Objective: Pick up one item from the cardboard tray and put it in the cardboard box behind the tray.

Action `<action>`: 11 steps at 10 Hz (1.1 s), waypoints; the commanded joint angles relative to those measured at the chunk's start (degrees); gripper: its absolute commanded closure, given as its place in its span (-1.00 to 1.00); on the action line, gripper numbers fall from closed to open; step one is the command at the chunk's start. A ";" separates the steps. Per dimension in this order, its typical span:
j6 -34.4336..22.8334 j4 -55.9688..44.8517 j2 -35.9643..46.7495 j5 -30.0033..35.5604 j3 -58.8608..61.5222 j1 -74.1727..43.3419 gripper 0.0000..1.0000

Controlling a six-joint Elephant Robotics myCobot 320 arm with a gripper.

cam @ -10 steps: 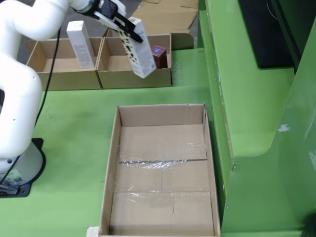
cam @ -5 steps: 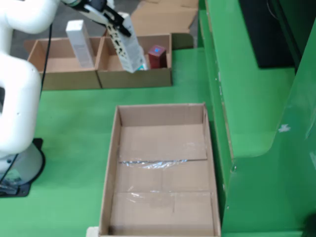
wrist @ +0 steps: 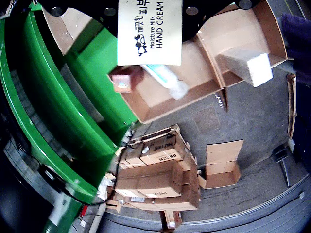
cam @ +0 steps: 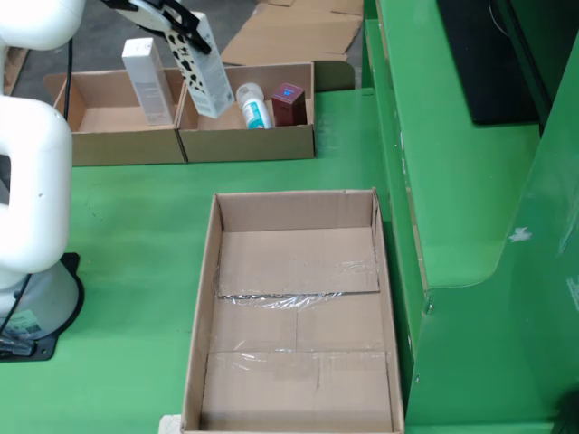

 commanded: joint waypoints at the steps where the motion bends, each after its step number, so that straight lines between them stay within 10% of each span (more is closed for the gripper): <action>1: -0.81 9.47 -3.91 -3.50 1.49 8.10 1.00; 11: -5.04 22.70 -10.01 -7.43 1.49 11.36 1.00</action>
